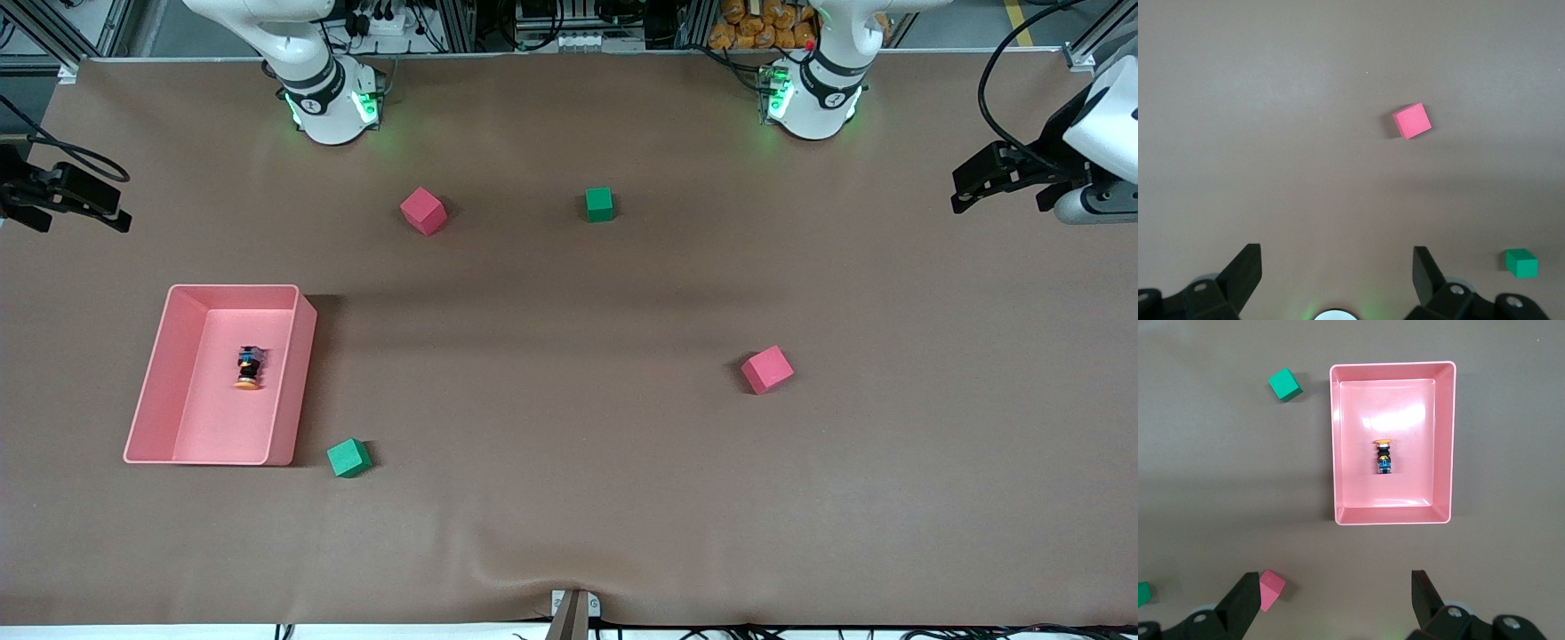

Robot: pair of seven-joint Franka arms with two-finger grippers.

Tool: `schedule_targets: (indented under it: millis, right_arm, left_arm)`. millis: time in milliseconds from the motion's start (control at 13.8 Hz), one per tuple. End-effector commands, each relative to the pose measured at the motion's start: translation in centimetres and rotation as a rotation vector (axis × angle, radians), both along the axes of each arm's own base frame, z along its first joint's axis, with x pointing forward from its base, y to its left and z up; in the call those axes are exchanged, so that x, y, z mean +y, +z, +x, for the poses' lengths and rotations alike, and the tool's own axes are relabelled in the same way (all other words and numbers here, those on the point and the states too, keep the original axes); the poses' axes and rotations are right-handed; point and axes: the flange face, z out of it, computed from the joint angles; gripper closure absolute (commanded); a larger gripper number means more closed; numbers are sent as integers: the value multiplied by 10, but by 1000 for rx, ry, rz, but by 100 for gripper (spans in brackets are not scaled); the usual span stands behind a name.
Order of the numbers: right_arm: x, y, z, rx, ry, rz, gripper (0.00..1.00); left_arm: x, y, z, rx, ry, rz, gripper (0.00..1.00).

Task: Place and upright button with both arms
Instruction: 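Reach the right gripper down into the pink tray over the button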

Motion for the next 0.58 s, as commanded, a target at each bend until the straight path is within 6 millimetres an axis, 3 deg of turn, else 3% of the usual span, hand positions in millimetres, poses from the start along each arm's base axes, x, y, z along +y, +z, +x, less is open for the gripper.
schedule_targets:
  millis: [0, 506]
  right_arm:
    - [-2, 1, 1, -3, 8, -16, 0]
    - [0, -4, 3, 7, 24, -12, 0]
  left_arm:
    - [0, 5, 0, -6, 4, 15, 0]
    - [-2, 11, 4, -20, 1, 6, 0]
